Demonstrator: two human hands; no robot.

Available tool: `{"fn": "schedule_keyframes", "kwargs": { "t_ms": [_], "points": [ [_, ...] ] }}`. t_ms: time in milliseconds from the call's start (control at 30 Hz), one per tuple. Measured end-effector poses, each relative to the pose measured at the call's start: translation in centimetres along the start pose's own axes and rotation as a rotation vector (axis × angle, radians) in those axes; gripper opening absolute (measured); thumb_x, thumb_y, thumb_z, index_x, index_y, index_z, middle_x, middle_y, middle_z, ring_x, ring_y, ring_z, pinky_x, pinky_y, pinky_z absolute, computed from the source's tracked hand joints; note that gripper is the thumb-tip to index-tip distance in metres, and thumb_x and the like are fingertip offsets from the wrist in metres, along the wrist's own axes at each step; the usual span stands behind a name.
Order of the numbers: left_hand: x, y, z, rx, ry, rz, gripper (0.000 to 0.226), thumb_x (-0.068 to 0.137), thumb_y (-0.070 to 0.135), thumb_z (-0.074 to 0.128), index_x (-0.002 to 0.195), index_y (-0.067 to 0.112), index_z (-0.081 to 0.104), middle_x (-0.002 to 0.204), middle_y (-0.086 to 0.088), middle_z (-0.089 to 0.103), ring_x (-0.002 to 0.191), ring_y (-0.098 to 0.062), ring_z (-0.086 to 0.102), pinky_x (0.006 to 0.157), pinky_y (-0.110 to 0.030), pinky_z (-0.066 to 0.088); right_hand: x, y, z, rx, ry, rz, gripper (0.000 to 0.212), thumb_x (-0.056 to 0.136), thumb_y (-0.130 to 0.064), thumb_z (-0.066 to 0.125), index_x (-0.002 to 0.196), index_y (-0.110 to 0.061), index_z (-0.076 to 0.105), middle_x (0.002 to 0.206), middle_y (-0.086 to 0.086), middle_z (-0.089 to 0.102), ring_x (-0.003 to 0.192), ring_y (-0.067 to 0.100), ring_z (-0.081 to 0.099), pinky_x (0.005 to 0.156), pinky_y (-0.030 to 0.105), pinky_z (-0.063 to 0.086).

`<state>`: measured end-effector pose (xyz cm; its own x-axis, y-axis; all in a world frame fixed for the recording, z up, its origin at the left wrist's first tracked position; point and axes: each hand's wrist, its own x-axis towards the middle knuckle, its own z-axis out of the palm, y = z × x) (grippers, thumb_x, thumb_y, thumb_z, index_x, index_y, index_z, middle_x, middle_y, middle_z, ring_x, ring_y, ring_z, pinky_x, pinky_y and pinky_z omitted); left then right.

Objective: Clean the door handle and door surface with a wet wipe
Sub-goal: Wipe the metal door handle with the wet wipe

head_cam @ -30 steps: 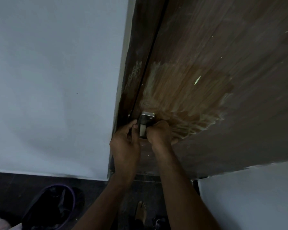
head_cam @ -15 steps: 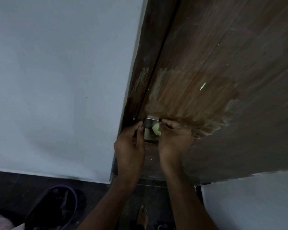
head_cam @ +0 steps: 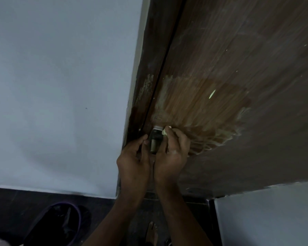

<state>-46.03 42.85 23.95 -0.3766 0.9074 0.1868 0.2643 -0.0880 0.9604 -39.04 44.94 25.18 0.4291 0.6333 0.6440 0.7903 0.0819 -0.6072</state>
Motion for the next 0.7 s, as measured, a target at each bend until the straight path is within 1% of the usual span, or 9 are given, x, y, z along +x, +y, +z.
{"fn": "schedule_keyframes", "kwargs": {
  "t_ms": [67,133,167,233,367,500,567,633,700],
  "points": [
    [0.1,-0.2,0.0,-0.005,-0.003,-0.009,0.025,0.097,0.016,0.062,0.118,0.022,0.074,0.108,0.015,0.071,0.101,0.007,0.063,0.085,0.000,0.041,0.2,-0.2,-0.1,-0.023,-0.008,-0.089,0.020,0.095,-0.002,0.060,0.109,0.001,0.073,0.103,0.014,0.070,0.095,0.024,0.062,0.090,0.021,0.047],
    [0.2,-0.3,0.1,-0.022,-0.013,-0.021,0.025,0.097,0.015,0.062,0.119,0.022,0.074,0.110,0.014,0.072,0.102,0.006,0.064,0.086,0.000,0.041,0.5,-0.8,-0.1,-0.020,-0.045,-0.164,0.034,0.104,-0.018,0.045,0.108,0.002,0.073,0.103,0.014,0.072,0.094,0.027,0.062,0.088,0.030,0.052],
    [0.2,-0.2,0.2,-0.029,-0.020,-0.024,0.026,0.097,0.015,0.061,0.119,0.021,0.073,0.112,0.013,0.072,0.102,0.004,0.064,0.087,-0.002,0.042,0.5,-0.9,-0.2,-0.024,-0.076,-0.192,0.038,0.104,-0.021,0.043,0.108,0.003,0.072,0.104,0.013,0.072,0.095,0.027,0.063,0.088,0.033,0.053],
    [0.2,-0.1,0.4,-0.031,-0.019,-0.007,0.026,0.098,0.013,0.061,0.119,0.020,0.073,0.112,0.013,0.072,0.103,0.003,0.064,0.089,-0.002,0.042,0.6,-0.2,-0.5,-0.051,-0.116,-0.215,0.027,0.100,-0.014,0.051,0.108,0.001,0.072,0.104,0.011,0.073,0.096,0.028,0.062,0.088,0.036,0.053],
    [0.2,0.1,0.6,-0.055,-0.004,0.025,0.026,0.098,0.014,0.060,0.118,0.025,0.073,0.108,0.017,0.070,0.102,0.010,0.062,0.088,-0.002,0.041,1.0,1.0,-1.2,-0.101,-0.110,-0.200,0.020,0.094,-0.010,0.057,0.104,-0.001,0.072,0.102,0.010,0.073,0.096,0.028,0.062,0.089,0.036,0.051],
    [0.2,0.3,0.8,-0.076,0.021,0.018,0.027,0.098,0.014,0.059,0.118,0.028,0.072,0.109,0.019,0.070,0.101,0.012,0.061,0.087,-0.004,0.043,1.7,-0.2,-0.8,-0.056,-0.311,-0.437,0.020,0.087,-0.005,0.071,0.105,0.004,0.072,0.107,0.013,0.072,0.103,0.028,0.062,0.093,0.035,0.052],
    [0.2,0.2,0.9,-0.076,0.035,0.008,0.026,0.099,0.014,0.058,0.118,0.024,0.073,0.112,0.016,0.071,0.104,0.008,0.063,0.090,-0.007,0.044,2.3,-0.1,-1.5,-0.053,-0.303,-0.428,0.019,0.090,-0.006,0.062,0.104,0.003,0.073,0.106,0.011,0.074,0.103,0.026,0.062,0.094,0.030,0.051],
    [0.1,0.2,0.8,-0.086,0.053,0.004,0.026,0.099,0.016,0.059,0.119,0.019,0.074,0.113,0.013,0.072,0.105,0.009,0.063,0.091,-0.004,0.042,2.7,0.5,-2.9,-0.089,-0.201,-0.332,0.028,0.088,-0.006,0.051,0.101,0.001,0.075,0.103,0.009,0.075,0.103,0.020,0.056,0.095,0.023,0.046],
    [0.1,0.2,0.9,-0.099,0.053,-0.003,0.026,0.098,0.016,0.059,0.119,0.018,0.074,0.112,0.015,0.071,0.105,0.012,0.061,0.090,-0.001,0.040,2.8,1.1,-3.9,-0.114,-0.159,-0.284,0.033,0.083,-0.003,0.048,0.101,0.001,0.075,0.102,0.009,0.074,0.102,0.020,0.053,0.094,0.022,0.043]
  ]
}}
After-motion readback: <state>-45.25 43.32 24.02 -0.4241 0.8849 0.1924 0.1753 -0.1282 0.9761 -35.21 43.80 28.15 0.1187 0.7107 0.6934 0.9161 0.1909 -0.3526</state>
